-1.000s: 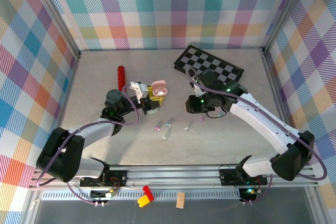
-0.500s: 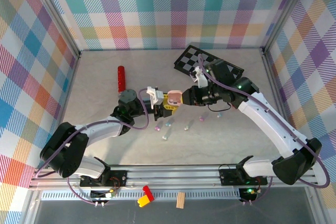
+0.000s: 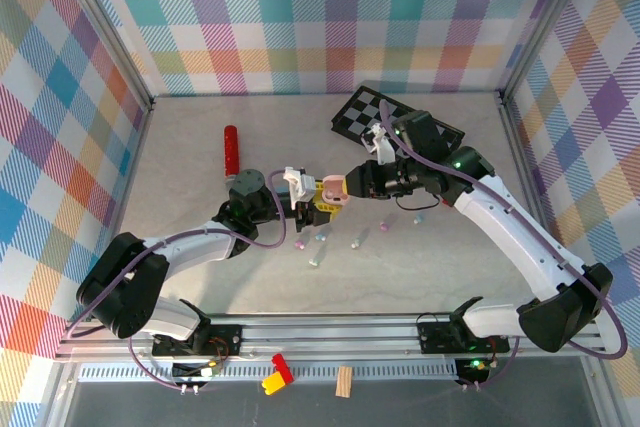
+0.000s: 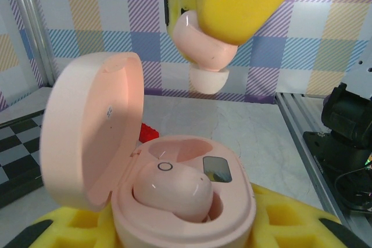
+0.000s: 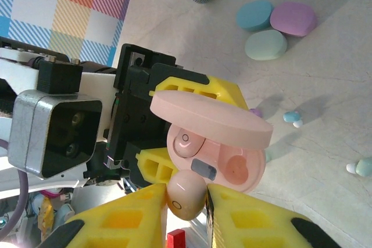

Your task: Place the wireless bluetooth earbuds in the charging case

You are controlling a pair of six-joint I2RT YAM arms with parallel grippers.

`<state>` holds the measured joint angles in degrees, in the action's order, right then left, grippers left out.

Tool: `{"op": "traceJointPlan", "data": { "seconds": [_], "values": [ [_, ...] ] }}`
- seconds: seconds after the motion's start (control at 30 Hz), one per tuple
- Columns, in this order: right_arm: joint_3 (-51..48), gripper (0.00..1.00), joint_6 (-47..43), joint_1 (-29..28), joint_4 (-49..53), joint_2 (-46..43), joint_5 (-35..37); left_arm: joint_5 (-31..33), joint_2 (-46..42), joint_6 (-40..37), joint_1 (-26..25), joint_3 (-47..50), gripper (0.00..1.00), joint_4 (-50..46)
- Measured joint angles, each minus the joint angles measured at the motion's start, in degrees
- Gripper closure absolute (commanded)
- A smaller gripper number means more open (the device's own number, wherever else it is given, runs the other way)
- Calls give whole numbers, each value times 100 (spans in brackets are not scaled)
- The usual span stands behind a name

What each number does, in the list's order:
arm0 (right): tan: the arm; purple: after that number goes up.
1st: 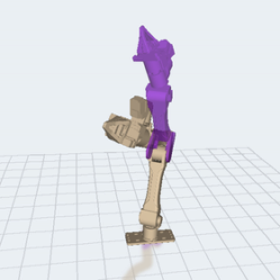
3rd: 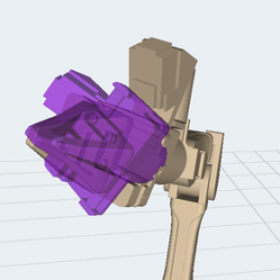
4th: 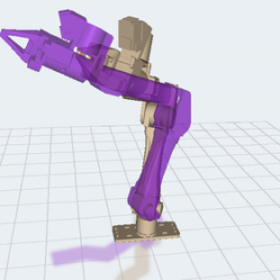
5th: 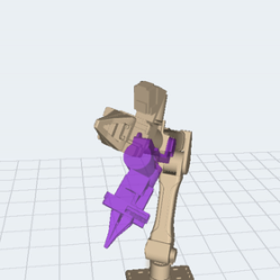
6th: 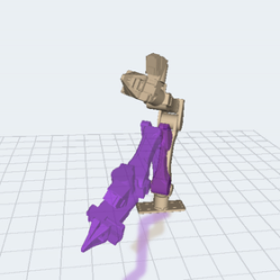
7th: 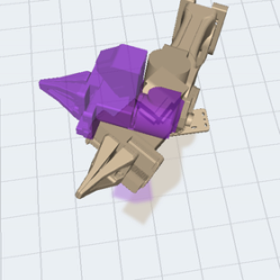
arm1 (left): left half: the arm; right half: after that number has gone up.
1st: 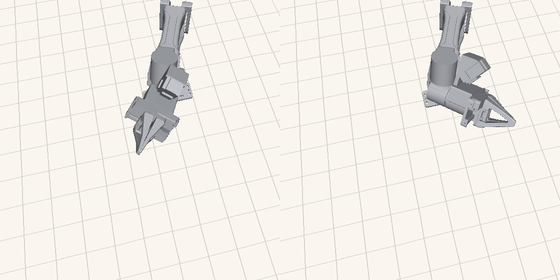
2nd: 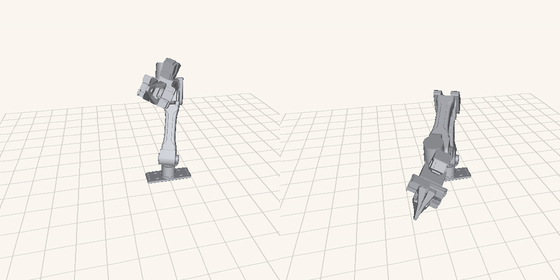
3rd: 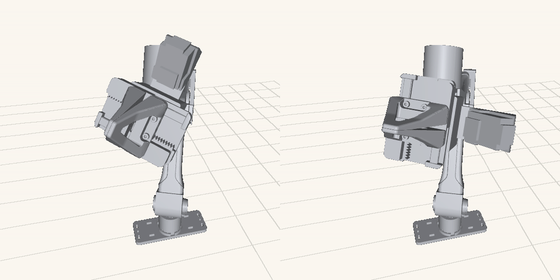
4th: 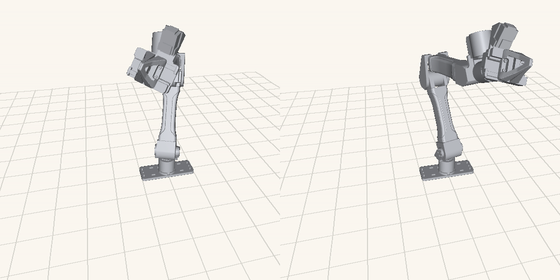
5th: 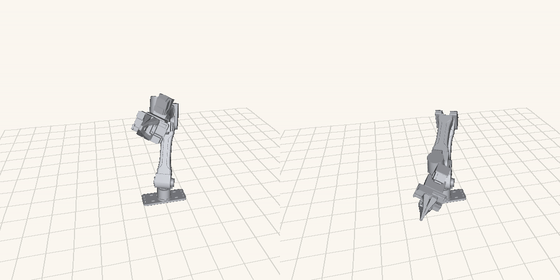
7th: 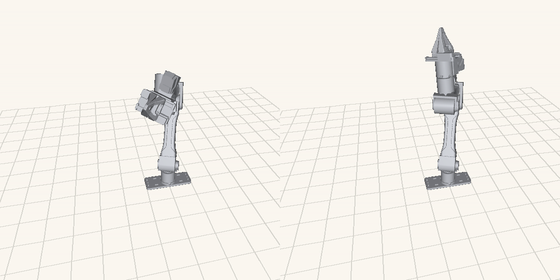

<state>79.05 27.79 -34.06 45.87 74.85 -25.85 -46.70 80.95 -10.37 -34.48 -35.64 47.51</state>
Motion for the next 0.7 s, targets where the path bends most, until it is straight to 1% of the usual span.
{"op": "traceJointPlan", "data": {
  "seconds": [0.7],
  "values": [
    [-245, 76, 2, 50, -190, 184, -61, 4, 2, 179, -28, -2, 65, 238]
  ]
}}
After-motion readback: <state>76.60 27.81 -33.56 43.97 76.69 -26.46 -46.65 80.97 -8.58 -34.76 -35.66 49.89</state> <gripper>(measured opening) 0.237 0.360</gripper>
